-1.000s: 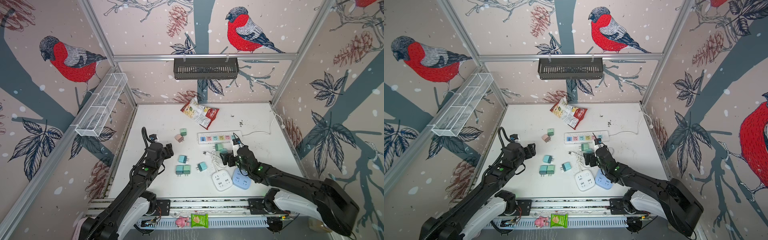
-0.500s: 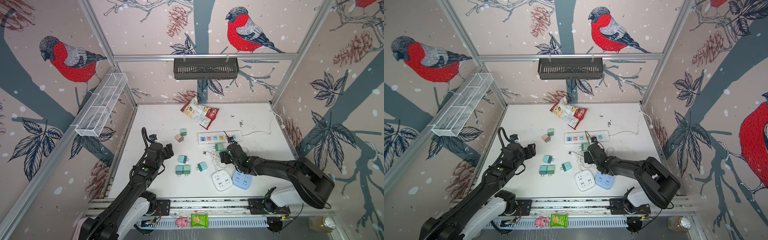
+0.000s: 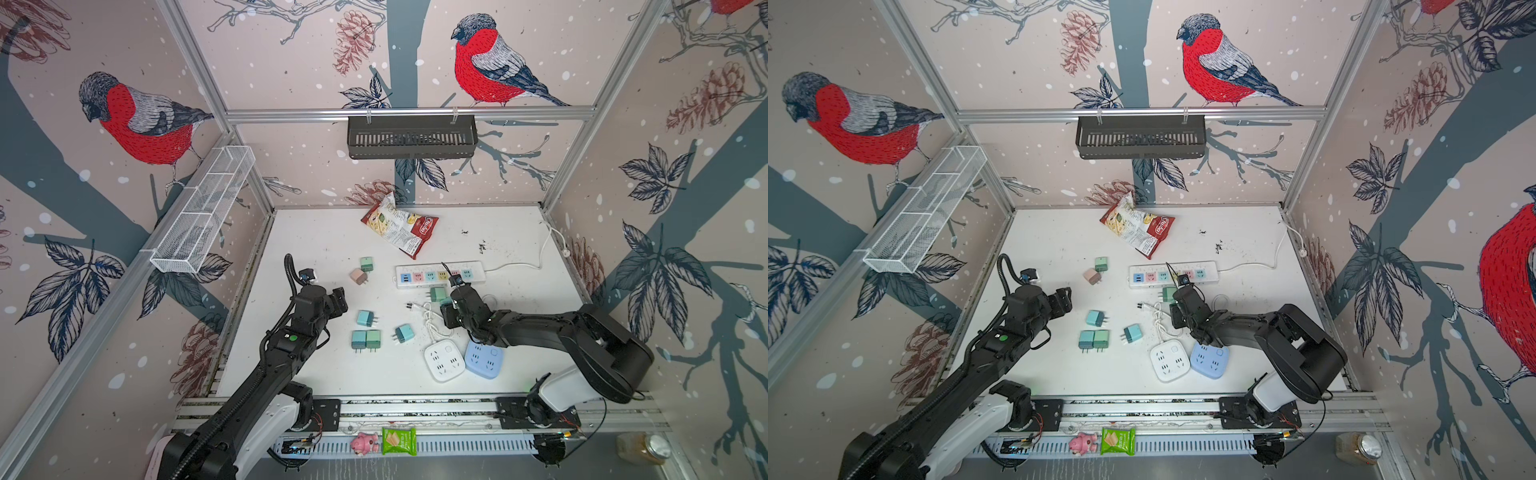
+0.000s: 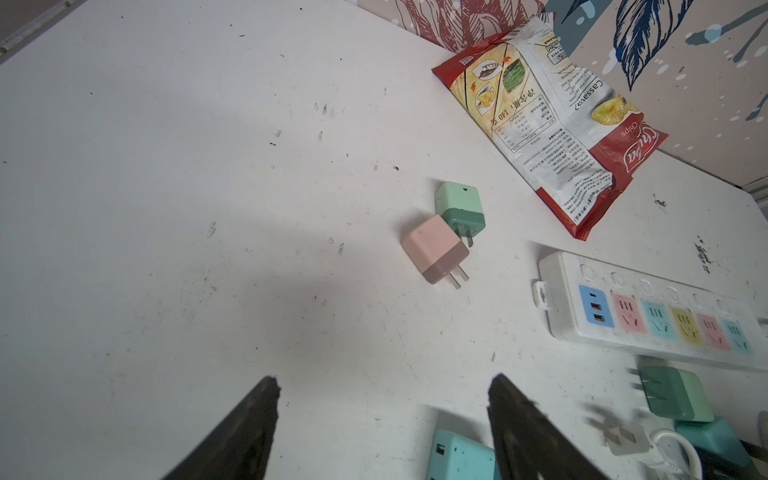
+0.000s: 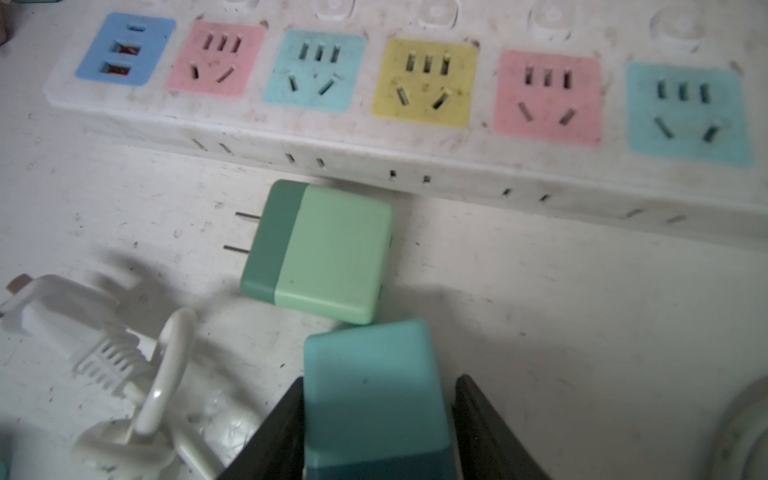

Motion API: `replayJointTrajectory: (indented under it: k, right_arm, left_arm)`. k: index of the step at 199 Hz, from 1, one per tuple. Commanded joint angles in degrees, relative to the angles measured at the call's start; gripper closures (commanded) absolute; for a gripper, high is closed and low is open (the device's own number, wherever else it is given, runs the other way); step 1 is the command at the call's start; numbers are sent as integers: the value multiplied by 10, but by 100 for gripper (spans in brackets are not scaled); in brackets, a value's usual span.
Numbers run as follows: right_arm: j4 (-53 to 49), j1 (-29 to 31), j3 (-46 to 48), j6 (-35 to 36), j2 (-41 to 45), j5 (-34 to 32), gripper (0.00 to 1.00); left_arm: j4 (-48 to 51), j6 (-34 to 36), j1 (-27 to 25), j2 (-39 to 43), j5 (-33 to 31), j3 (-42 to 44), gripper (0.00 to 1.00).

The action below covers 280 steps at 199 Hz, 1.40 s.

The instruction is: Insert the plug

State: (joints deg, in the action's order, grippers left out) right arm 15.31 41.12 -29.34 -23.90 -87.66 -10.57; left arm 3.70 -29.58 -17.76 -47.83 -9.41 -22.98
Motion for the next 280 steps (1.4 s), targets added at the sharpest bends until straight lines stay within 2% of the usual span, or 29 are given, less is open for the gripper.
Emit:
replayJointTrajectory:
  k: [1,41,80,106,113,133,157,173,202,234,243,251,262,280]
  right_arm:
    - [-13,-2,-3,0,-13,8,46]
    - [-30,2,-15,-3,-14,8,60]
    - [-40,8,-9,-5,24,3,63]
    - [-44,7,-7,5,52,-6,66]
    - [-51,6,-12,10,61,-9,68]
    - [-73,8,-31,23,95,-18,72]
    - [-61,9,-15,44,164,-25,73]
    - [-31,7,12,60,221,-40,73]
    - [13,9,41,88,293,-43,79]
    - [65,22,77,114,338,-33,83]
    - [81,27,87,122,348,-39,84]
    - [96,32,96,130,355,-43,85]
    - [121,40,111,142,366,-45,87]
    - [163,53,138,162,387,-44,90]
  left_arm:
    - [-1,-1,-1,1,-6,-1,20]
    - [-2,-1,-1,0,-6,-1,20]
    - [-4,-2,0,-1,-6,-1,20]
    - [-25,-12,0,-5,32,-1,15]
    - [-23,-44,0,-8,43,-4,9]
    - [22,-118,4,-8,82,-60,6]
    - [46,-81,1,21,83,-142,3]
    - [14,-77,1,37,89,-150,3]
    - [-88,-87,2,35,148,-111,3]
    - [-176,-23,-16,22,189,-71,21]
    - [-168,14,-30,18,173,-73,25]
    - [-167,20,-42,14,155,-69,26]
    - [-203,22,-54,6,168,-56,27]
    - [-208,68,-115,-27,142,-78,32]
